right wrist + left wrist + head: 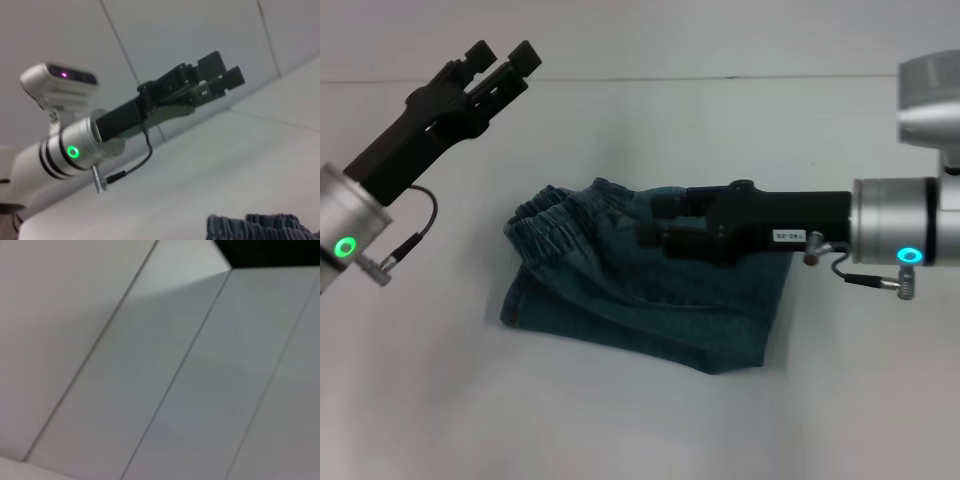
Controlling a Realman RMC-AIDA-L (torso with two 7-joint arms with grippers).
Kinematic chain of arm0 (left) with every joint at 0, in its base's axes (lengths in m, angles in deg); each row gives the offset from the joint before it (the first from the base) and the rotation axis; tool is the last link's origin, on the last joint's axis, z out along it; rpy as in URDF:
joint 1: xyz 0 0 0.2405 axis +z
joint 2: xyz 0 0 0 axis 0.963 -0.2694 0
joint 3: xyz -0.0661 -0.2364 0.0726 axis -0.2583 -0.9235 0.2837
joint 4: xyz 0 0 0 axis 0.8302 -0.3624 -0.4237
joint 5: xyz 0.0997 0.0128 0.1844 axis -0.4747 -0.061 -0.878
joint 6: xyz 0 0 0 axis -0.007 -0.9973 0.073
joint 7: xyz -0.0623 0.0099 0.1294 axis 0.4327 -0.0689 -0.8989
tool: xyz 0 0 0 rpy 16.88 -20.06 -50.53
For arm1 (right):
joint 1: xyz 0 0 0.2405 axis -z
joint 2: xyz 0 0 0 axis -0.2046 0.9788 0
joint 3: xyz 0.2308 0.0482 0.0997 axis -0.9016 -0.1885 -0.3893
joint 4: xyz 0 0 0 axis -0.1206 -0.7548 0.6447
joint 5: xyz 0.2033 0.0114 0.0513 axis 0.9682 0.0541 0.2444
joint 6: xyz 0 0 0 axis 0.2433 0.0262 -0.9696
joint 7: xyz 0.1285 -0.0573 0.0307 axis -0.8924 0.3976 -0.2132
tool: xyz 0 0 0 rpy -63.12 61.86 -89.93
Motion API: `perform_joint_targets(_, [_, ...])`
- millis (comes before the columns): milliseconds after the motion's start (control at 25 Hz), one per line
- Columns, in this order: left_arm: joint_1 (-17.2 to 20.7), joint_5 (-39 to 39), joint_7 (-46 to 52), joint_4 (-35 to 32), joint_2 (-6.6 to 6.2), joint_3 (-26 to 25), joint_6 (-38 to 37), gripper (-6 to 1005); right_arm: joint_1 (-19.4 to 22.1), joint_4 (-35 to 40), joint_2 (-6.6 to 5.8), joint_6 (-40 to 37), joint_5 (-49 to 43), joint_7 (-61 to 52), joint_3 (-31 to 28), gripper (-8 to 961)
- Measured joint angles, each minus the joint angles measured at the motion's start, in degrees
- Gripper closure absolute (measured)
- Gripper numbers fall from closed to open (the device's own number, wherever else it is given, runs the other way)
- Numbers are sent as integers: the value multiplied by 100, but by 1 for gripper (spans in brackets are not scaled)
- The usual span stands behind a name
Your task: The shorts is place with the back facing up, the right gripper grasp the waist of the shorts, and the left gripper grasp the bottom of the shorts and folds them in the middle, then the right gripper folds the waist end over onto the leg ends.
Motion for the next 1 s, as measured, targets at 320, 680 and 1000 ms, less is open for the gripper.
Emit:
perform_joint_targets(320, [455,-39,272,69,6,-2,-818,122,555,-8,-2,-958,61,799,-996,354])
perform_joint_targets(680, [829,-848,320,148,1,83,-1377,123,896,-33,-208,-1619,-348,1029,-1656,108])
perform_joint_targets(1000, [995,-1621,302,-62,-18,47,-1680,126,852,-160,-371,-2315,-1061,987,-1690,69])
